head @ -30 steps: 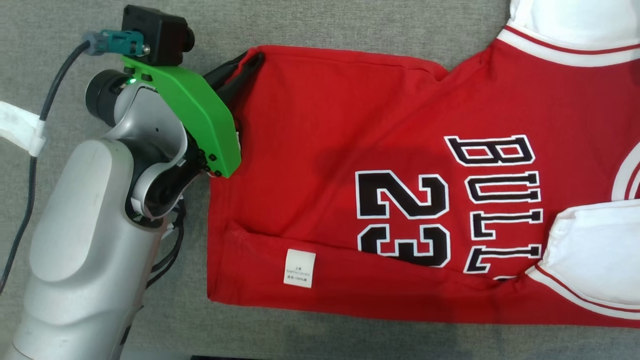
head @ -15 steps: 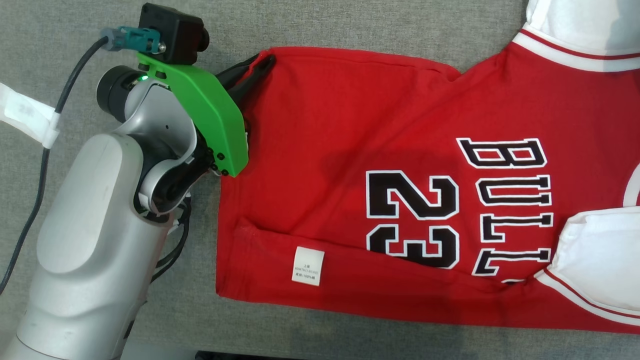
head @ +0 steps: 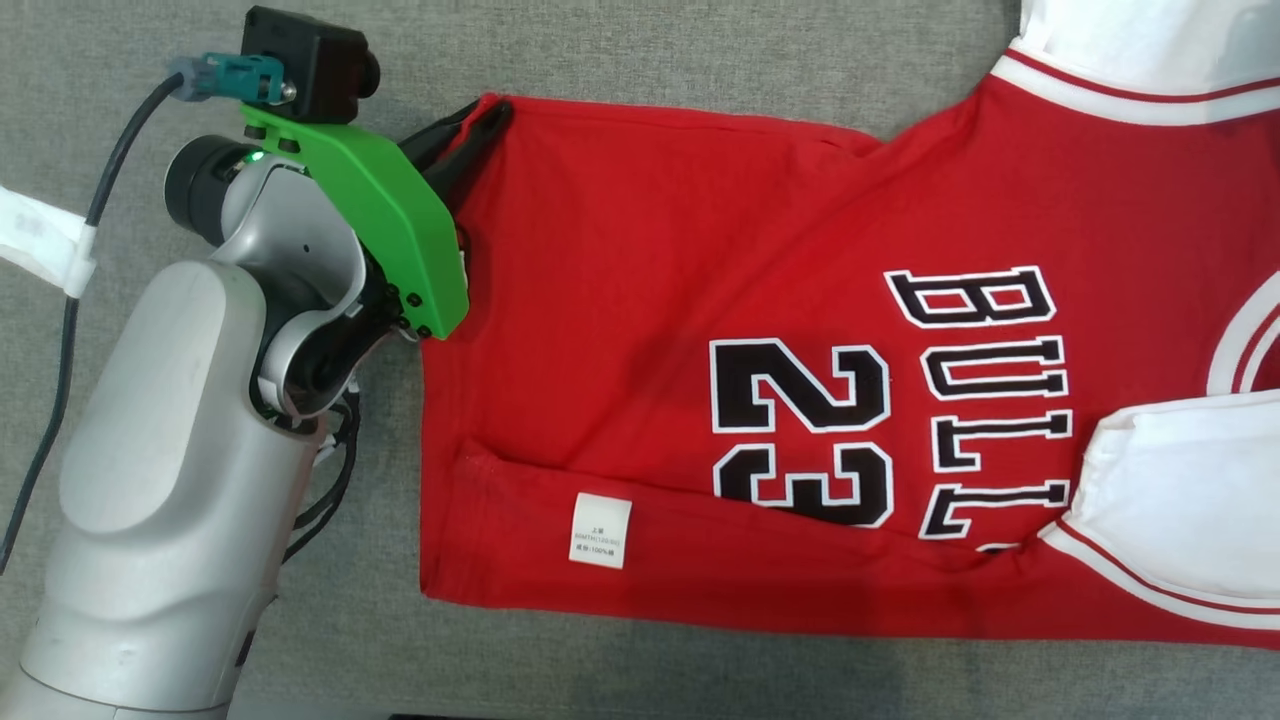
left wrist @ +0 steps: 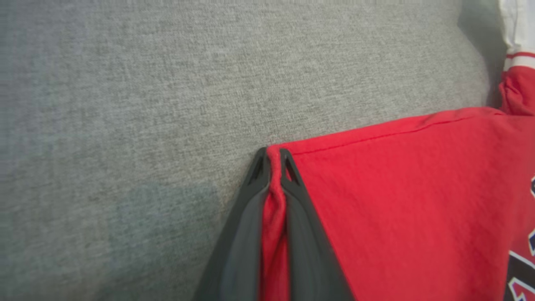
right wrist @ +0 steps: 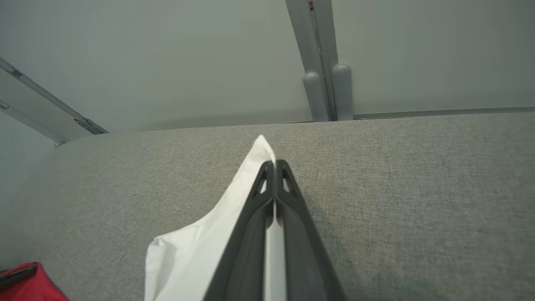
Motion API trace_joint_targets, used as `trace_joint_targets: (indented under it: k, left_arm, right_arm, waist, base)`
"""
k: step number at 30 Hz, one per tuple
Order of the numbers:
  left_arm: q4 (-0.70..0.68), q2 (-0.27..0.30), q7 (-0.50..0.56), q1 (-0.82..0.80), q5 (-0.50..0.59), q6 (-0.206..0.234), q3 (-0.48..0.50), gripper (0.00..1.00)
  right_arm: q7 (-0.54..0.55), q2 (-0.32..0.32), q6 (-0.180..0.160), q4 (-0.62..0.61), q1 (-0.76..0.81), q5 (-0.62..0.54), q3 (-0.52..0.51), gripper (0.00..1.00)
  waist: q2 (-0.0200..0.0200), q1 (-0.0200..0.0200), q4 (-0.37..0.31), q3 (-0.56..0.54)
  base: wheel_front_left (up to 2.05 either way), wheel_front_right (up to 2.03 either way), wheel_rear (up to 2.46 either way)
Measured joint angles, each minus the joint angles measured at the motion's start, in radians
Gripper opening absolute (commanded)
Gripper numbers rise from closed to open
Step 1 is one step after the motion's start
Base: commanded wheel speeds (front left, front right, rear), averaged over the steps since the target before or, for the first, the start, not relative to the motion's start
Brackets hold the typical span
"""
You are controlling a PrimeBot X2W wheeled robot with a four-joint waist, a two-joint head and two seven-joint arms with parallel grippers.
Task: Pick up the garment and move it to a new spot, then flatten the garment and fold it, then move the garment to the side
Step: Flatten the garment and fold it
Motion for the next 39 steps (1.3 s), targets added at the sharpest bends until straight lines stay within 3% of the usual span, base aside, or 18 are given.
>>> trace_joint_targets:
  k: [11,23,30,34,39]
  left_arm:
    - [0.038,0.028,-0.062,0.066,0.001,0.001,0.038,0.0]
    - [0.029,0.05,-0.122,0.139,0.009,0.01,0.053,0.0]
    - [-0.011,0.076,-0.19,0.231,0.039,0.011,0.069,0.0]
    - [-0.047,0.096,-0.231,0.33,0.046,0.039,0.1,0.0]
    - [-0.069,0.09,-0.257,0.449,0.045,0.071,0.111,0.0]
  right_arm:
    - [-0.098,0.018,0.053,-0.01,0.171,0.038,-0.016,0.0]
    - [-0.182,0.028,0.087,-0.079,0.27,0.057,-0.024,0.0]
    - [-0.221,0.021,0.086,-0.135,0.416,0.064,-0.027,0.0]
    - [-0.234,0.045,0.085,-0.161,0.523,0.081,-0.002,0.0]
    - [-0.276,0.065,0.052,-0.179,0.657,0.12,-0.009,0.0]
  waist:
    - [0.0,0.0,-0.032,-0.074]
    - [0.0,0.0,-0.095,-0.164]
    - [0.0,0.0,-0.116,-0.216]
    - [0.0,0.0,-0.133,-0.243]
    - [0.0,0.0,-0.158,-0.275]
  base:
    - [0.0,0.0,0.0]
    - [0.0,0.0,0.0]
    - [0.0,0.0,0.0]
    - [0.0,0.0,0.0]
    - [0.0,0.0,0.0]
